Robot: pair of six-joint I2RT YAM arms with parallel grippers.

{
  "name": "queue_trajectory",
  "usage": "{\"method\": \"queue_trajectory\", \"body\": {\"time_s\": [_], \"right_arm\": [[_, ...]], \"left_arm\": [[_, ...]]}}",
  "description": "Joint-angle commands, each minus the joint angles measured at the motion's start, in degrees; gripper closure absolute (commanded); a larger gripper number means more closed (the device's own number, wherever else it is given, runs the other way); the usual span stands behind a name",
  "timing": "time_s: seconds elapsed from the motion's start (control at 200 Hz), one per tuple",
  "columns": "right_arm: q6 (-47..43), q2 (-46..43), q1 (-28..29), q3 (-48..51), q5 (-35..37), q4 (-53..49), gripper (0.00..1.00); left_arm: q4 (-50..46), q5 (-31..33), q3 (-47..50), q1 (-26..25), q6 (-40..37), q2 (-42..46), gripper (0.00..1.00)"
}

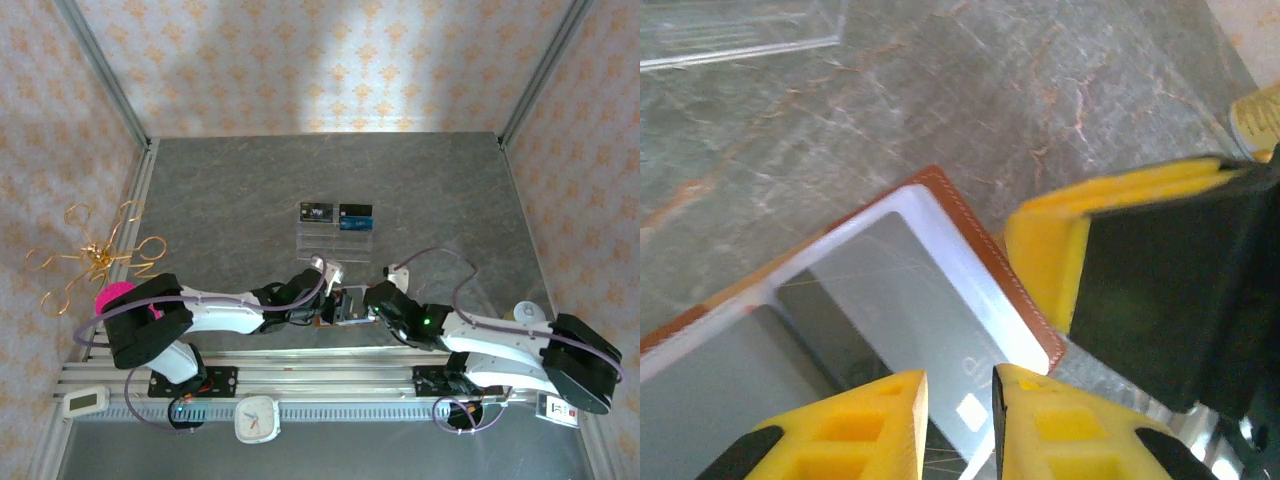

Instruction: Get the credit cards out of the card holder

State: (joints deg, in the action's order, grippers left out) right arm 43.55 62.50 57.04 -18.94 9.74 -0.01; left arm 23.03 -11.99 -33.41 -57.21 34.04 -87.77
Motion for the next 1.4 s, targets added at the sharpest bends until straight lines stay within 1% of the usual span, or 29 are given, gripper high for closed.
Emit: {"method": "queue_trajectory", "body": {"time_s": [0.0, 0.085, 0.135, 0.18, 0.24, 0.345, 0.456, 0.696, 0.806, 0.901, 0.961, 1.001, 1.186, 1.301, 1.397], "right_arm": [[-2.2, 4.0, -0.4, 0.0, -4.3, 4.9, 0.89], [-1.7, 6.6, -0.4, 0.0, -4.8, 5.6, 0.92], [-1.0, 7.1, -0.4, 0.6, -4.9, 6.3, 0.93], [-0.5, 7.5, -0.4, 1.1, -5.1, 6.7, 0.94], [-0.2, 8.0, -0.4, 1.7, -5.7, 7.7, 0.95], [0.3, 9.4, -0.5, 2.4, -7.0, 9.6, 0.97], [0.5, 9.8, -0.5, 2.7, -7.1, 10.2, 0.98], [-0.2, 9.6, -0.4, 2.4, -8.8, 11.4, 1.00], [-0.3, 9.7, -0.4, 2.4, -9.3, 11.7, 1.00], [0.0, 9.6, -0.4, 2.4, -8.8, 11.2, 1.00], [0.2, 9.4, -0.4, 2.5, -8.6, 10.8, 1.00], [0.3, 9.1, -0.4, 2.5, -8.3, 10.7, 1.00], [1.3, 8.4, -0.5, 2.8, -6.4, 8.9, 1.00], [1.7, 8.6, -0.4, 3.2, -6.0, 8.5, 1.00], [1.6, 8.8, -0.4, 3.2, -6.0, 8.8, 1.00]], "left_arm": [[1.1, 1.0, 1.5, 0.7, 1.6, -0.4, 0.75], [0.4, 2.2, 1.8, 1.2, 1.8, -0.7, 0.72], [0.2, 3.2, 2.3, 1.5, 2.1, -0.7, 0.68], [1.4, 2.9, 3.0, 1.9, 2.3, -0.7, 0.64], [2.5, 2.1, 3.4, 2.0, 2.6, -1.1, 0.63], [2.6, 1.0, 2.5, 2.0, 2.1, -2.5, 0.62], [2.7, 1.3, 2.3, 2.1, 2.3, -3.0, 0.62], [2.7, 0.7, 1.3, 2.0, 2.1, -5.1, 0.65], [3.5, 0.1, 1.2, 2.1, 2.4, -5.7, 0.71], [3.9, -0.2, 1.5, 2.1, 2.5, -5.5, 0.85], [4.5, -0.2, 2.1, 2.3, 2.7, -5.0, 0.91], [5.0, -0.2, 2.5, 2.5, 3.1, -4.7, 1.00], [6.8, 0.2, 5.9, 4.0, 4.5, -1.6, 1.00], [8.1, -1.2, 8.5, 5.2, 5.0, 0.6, 1.00], [9.7, -2.4, 9.7, 5.3, 5.4, 0.8, 1.00]]}}
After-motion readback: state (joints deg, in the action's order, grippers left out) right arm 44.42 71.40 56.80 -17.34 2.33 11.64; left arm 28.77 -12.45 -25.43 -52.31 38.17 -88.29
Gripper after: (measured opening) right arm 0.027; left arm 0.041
